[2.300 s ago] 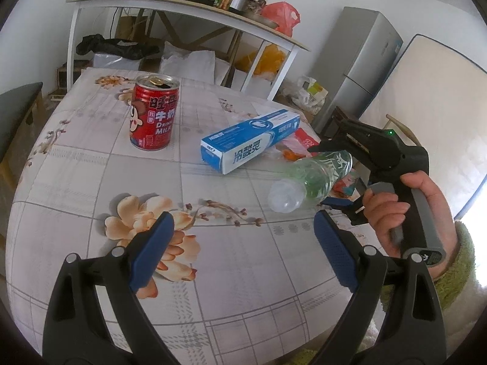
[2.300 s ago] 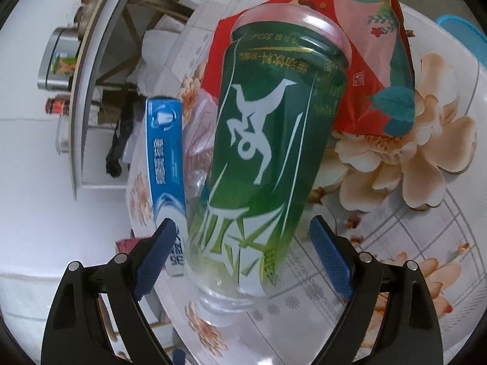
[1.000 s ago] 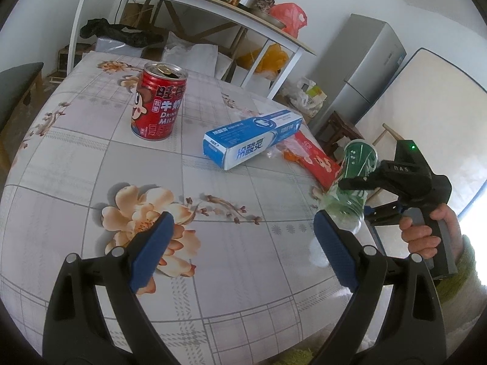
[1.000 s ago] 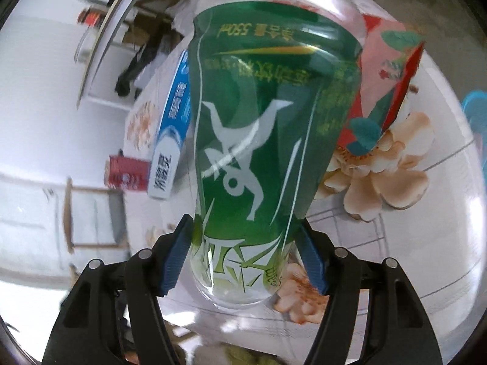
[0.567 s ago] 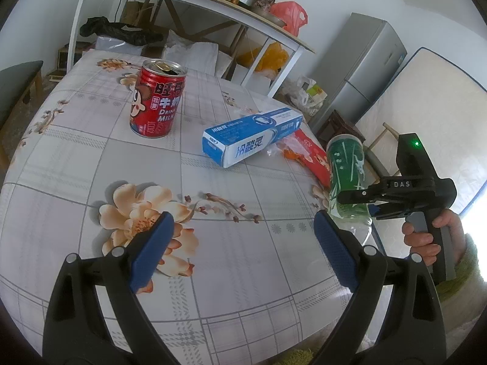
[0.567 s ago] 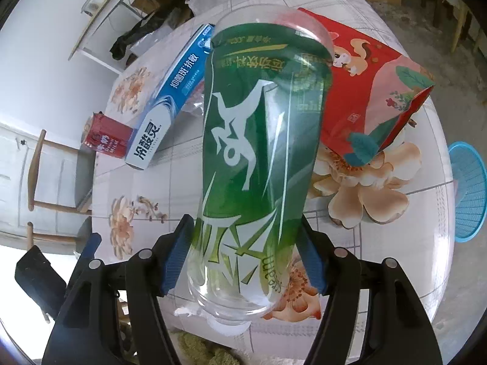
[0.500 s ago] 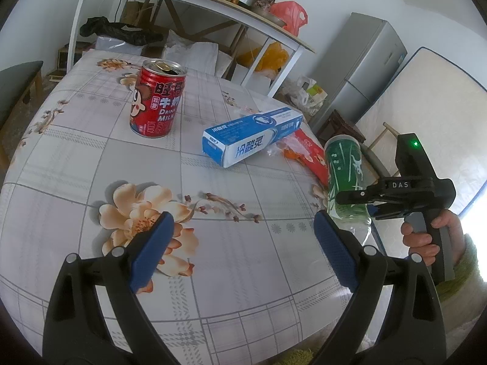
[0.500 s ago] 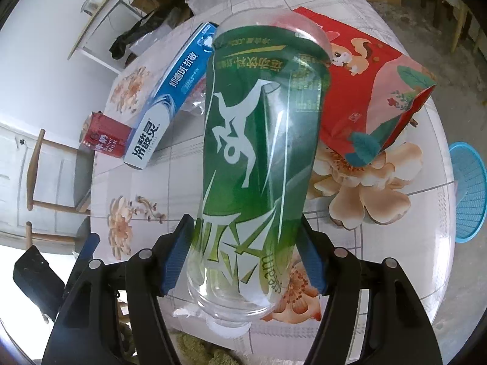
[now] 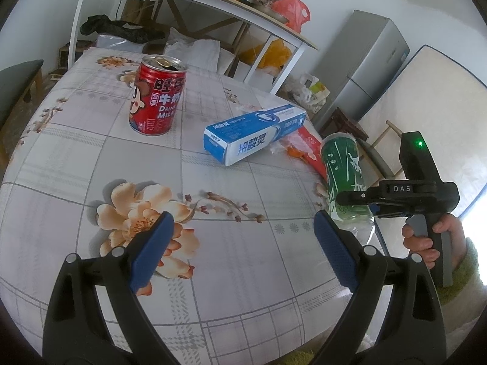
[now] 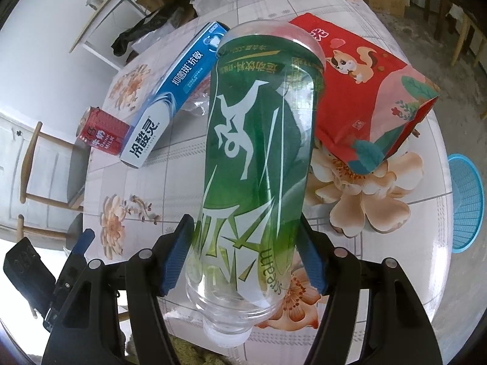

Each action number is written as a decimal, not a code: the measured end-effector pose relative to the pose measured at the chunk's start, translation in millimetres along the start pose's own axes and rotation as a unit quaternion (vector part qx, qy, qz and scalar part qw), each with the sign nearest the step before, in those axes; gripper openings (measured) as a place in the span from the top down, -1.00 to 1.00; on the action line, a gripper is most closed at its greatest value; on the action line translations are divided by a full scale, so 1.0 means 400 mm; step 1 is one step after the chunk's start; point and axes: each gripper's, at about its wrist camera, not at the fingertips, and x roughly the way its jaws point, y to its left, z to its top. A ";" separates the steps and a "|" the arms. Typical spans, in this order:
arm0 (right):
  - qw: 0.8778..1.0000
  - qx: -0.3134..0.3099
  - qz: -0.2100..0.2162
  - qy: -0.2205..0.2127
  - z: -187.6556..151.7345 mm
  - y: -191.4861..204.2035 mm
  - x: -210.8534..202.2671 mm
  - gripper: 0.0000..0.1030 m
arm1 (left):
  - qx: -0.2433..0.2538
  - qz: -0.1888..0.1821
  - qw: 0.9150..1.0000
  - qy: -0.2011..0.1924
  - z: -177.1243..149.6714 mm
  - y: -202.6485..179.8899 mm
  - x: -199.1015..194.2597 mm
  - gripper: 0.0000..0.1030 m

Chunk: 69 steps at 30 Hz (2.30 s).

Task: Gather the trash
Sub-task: 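Hold the green bottle in the right gripper while the left gripper reaches the blue toothpaste box, then grasp the blue toothpaste box with the left gripper and lift it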

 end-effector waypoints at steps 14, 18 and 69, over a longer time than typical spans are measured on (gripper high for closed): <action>1.000 0.006 0.030 0.001 -0.001 -0.022 0.015 -0.25 | 0.071 0.037 0.996 -0.026 0.048 -0.030 -0.009 -0.73; 0.999 0.003 0.044 0.002 -0.005 -0.033 0.018 -0.25 | 0.094 0.032 0.995 -0.016 0.089 -0.047 0.020 -0.73; 0.996 -0.019 0.086 -0.010 -0.042 -0.094 -0.012 -0.25 | 0.067 -0.006 0.997 0.044 0.241 -0.100 0.069 0.08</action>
